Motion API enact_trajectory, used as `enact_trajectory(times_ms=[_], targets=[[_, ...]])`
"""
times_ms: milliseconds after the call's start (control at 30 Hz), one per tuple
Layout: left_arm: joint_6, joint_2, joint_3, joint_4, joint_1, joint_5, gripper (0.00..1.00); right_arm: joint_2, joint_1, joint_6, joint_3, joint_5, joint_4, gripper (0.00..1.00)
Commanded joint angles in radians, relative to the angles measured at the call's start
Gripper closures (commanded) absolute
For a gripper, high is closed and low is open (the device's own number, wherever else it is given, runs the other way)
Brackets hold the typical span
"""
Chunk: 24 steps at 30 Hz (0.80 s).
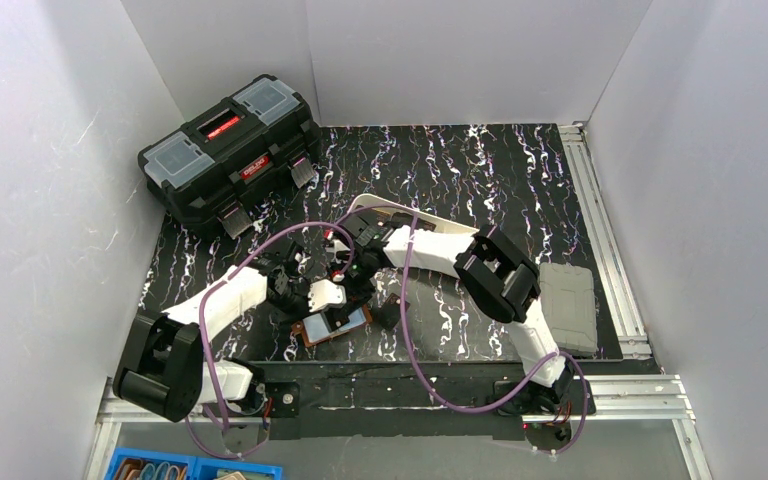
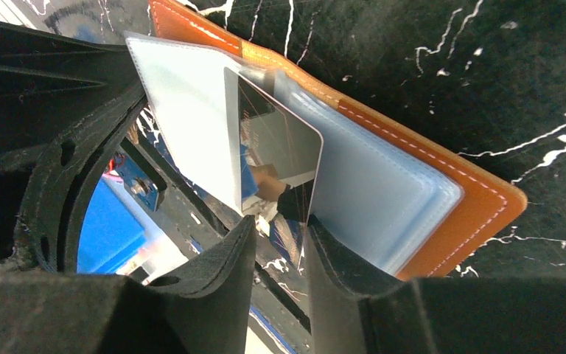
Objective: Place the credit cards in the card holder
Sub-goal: Insert the credit card into the card holder.
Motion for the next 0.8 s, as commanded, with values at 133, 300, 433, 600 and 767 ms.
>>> enact_trajectory(times_ms=[133, 300, 433, 600, 767], targets=[[-0.032, 0.025, -0.022, 0.011, -0.021, 0.067, 0.94, -0.046, 0.024, -0.04, -0.084, 0.162, -0.013, 0.57], [-0.096, 0.015, -0.01, 0.014, -0.021, 0.099, 0.95, -0.08, 0.024, -0.041, -0.112, 0.183, 0.008, 0.54], [-0.134, 0.005, 0.025, -0.009, -0.022, 0.124, 0.96, -0.076, 0.024, -0.055, -0.078, 0.193, -0.009, 0.54], [-0.136, 0.005, 0.025, -0.009, -0.026, 0.133, 0.96, -0.059, 0.039, -0.073, -0.046, 0.189, -0.022, 0.54], [-0.14, 0.004, 0.017, 0.003, -0.031, 0.136, 0.96, -0.074, 0.067, -0.102, -0.036, 0.197, -0.026, 0.54]])
